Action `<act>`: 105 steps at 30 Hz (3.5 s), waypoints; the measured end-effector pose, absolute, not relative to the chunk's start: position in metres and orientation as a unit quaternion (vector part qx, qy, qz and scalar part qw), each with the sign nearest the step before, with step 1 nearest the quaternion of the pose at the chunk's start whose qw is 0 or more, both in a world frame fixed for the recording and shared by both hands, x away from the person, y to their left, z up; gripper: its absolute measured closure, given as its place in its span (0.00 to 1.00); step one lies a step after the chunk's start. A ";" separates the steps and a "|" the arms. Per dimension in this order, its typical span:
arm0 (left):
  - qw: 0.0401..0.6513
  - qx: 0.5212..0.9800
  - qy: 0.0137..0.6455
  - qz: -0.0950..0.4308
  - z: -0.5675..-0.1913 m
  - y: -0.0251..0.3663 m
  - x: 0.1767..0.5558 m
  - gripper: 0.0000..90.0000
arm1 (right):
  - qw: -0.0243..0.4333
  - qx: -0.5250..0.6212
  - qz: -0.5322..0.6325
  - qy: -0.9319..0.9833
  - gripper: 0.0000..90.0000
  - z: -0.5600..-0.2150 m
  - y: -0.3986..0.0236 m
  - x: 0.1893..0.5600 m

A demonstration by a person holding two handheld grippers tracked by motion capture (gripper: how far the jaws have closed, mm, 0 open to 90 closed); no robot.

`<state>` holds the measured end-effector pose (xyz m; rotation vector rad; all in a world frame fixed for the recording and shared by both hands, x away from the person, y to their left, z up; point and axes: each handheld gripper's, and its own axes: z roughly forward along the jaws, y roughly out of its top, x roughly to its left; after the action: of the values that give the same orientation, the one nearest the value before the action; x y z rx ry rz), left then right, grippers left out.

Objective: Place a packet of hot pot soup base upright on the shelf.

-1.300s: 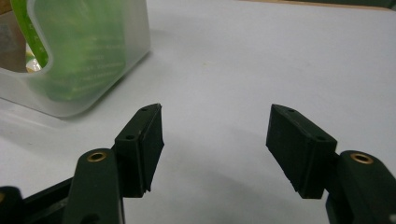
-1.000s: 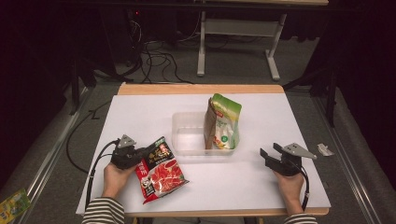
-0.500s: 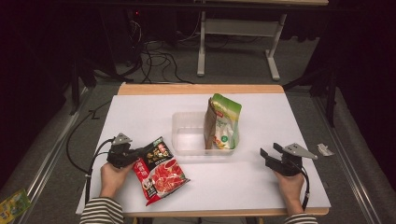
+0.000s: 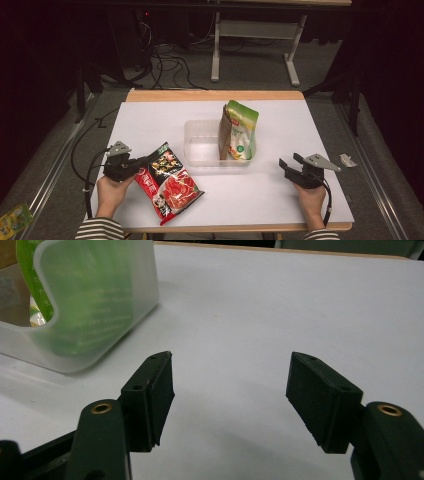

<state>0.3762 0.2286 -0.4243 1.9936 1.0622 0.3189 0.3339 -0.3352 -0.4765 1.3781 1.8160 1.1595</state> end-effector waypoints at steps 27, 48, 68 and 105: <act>0.459 0.781 0.380 0.187 -0.365 0.218 0.345 0.99 | 0.294 0.511 0.443 0.676 0.39 -0.476 -0.336 0.332; 0.471 0.770 0.375 0.213 -0.341 0.212 0.334 0.99 | 0.294 0.511 0.444 0.675 0.39 -0.476 -0.337 0.332; 0.484 0.762 0.369 0.220 -0.313 0.206 0.331 0.99 | 0.294 0.512 0.445 0.673 0.38 -0.476 -0.337 0.332; 0.483 0.771 0.361 0.206 -0.291 0.145 0.371 0.99 | 0.297 0.509 0.442 0.676 0.38 -0.476 -0.336 0.332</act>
<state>0.3709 0.1453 -0.2907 1.8781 0.8799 0.5018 0.3317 -0.3360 -0.4765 1.3531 1.7969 1.1760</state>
